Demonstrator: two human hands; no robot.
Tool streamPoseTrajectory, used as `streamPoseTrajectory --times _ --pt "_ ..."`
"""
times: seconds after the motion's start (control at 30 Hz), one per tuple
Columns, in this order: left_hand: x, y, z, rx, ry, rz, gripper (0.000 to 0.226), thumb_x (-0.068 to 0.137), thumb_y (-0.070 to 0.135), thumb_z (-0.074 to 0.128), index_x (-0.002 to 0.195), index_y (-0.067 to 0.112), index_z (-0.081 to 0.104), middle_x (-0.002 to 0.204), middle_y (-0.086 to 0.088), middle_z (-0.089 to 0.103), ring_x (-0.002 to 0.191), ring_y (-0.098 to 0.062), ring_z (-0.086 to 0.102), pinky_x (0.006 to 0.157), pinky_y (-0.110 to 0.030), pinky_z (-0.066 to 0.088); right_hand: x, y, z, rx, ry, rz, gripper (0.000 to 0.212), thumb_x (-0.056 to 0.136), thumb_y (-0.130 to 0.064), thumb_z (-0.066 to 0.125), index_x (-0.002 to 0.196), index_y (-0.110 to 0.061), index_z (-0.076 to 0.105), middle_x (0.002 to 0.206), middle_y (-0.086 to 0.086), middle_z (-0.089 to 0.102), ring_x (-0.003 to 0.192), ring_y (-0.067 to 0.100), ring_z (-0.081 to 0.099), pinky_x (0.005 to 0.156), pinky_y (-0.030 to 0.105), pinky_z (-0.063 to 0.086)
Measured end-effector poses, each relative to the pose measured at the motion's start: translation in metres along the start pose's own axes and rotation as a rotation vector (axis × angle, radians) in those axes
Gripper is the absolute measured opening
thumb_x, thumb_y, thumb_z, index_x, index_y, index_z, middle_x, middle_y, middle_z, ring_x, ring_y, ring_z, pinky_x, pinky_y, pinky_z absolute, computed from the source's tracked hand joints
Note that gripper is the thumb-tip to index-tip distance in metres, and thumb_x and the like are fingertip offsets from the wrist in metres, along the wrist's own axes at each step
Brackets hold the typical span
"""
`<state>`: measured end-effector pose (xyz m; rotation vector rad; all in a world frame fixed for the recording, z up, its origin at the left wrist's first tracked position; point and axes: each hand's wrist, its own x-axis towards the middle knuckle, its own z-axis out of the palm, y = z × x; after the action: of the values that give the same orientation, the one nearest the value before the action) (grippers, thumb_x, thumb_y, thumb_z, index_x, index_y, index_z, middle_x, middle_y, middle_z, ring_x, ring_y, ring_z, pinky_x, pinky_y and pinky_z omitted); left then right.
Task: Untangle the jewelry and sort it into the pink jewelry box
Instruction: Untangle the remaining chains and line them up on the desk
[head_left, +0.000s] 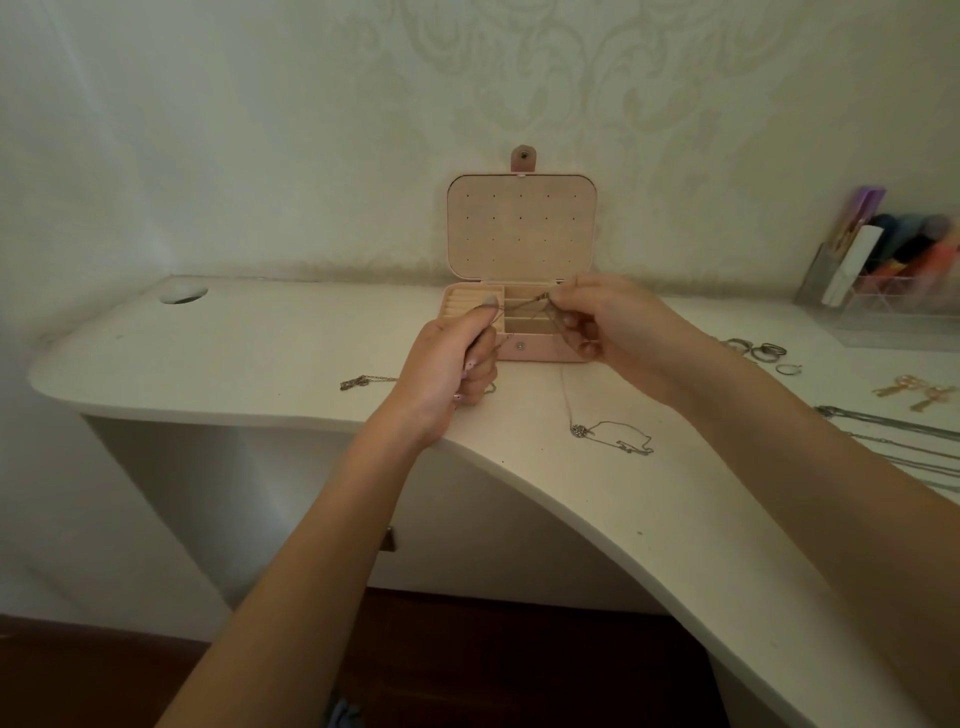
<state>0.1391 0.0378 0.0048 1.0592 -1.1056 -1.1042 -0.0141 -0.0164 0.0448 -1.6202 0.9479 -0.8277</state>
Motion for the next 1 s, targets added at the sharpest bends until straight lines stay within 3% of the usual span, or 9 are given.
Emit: streamPoseTrajectory --times 0.07,0.17,0.33,0.5,0.63,0.8,1.0 --pt "-0.001 0.0 0.001 0.024 0.025 0.007 0.063 0.099 0.025 0.04 0.038 0.018 0.026 0.037 0.005 0.018 0.034 -0.01 0.014 0.042 -0.019 0.007 0.001 -0.002 -0.004 -0.16 0.068 -0.058 0.027 0.098 -0.018 0.047 0.071 -0.018 0.049 0.062 -0.002 0.04 0.054 0.009 0.034 0.052 0.019 0.027" --pt "-0.001 0.0 0.002 0.046 0.046 0.013 0.064 0.099 0.026 0.041 0.037 0.019 0.026 0.036 0.005 0.018 0.034 -0.01 0.014 0.042 -0.019 0.008 0.002 -0.005 -0.01 -0.179 0.063 -0.089 0.031 0.101 -0.022 0.043 0.07 -0.019 0.048 0.066 -0.002 0.04 0.057 0.008 0.034 0.053 0.018 0.027" --pt "0.0 -0.001 0.002 0.043 0.077 0.021 0.063 0.098 0.027 0.043 0.037 0.019 0.028 0.036 0.004 0.019 0.034 -0.011 0.015 0.04 -0.017 0.01 0.002 -0.003 -0.015 0.135 -0.107 0.068 0.032 0.099 -0.019 0.035 0.068 -0.019 0.044 0.068 -0.003 0.046 0.059 0.009 0.039 0.054 0.023 0.024" --pt "0.0 -0.002 0.002 0.071 0.123 0.056 0.058 0.098 0.025 0.045 0.043 0.017 0.028 0.038 0.004 0.021 0.033 -0.011 0.018 0.041 -0.018 0.013 0.002 -0.003 -0.019 0.293 -0.232 0.112 0.041 0.1 -0.034 0.037 0.061 -0.022 0.034 0.055 -0.004 0.042 0.053 0.01 0.037 0.054 0.025 0.023" --pt "0.001 -0.004 0.0 0.065 0.154 0.066 0.058 0.098 0.029 0.045 0.044 0.017 0.029 0.037 0.004 0.022 0.034 -0.012 0.017 0.041 -0.02 0.013 -0.002 -0.006 -0.023 0.157 -0.241 0.056 0.039 0.096 -0.041 0.045 0.064 -0.019 0.044 0.049 -0.007 0.023 0.046 0.01 0.021 0.048 0.023 0.019" --pt "0.001 -0.004 0.0 0.071 0.146 0.076 0.061 0.098 0.035 0.045 0.041 0.019 0.03 0.037 0.004 0.022 0.035 -0.013 0.016 0.042 -0.021 0.012 -0.005 -0.013 -0.027 -0.026 -0.14 0.019 0.043 0.093 -0.046 0.049 0.069 -0.012 0.059 0.046 -0.004 0.024 0.04 0.01 0.02 0.043 0.021 0.019" --pt "0.001 -0.004 0.001 0.075 0.131 0.09 0.061 0.099 0.034 0.044 0.041 0.019 0.03 0.037 0.005 0.022 0.036 -0.013 0.016 0.042 -0.021 0.012 -0.007 -0.014 -0.029 -0.044 -0.16 0.033 0.035 0.087 -0.045 0.058 0.076 -0.013 0.059 0.047 -0.007 0.021 0.041 0.009 0.017 0.046 0.023 0.015"
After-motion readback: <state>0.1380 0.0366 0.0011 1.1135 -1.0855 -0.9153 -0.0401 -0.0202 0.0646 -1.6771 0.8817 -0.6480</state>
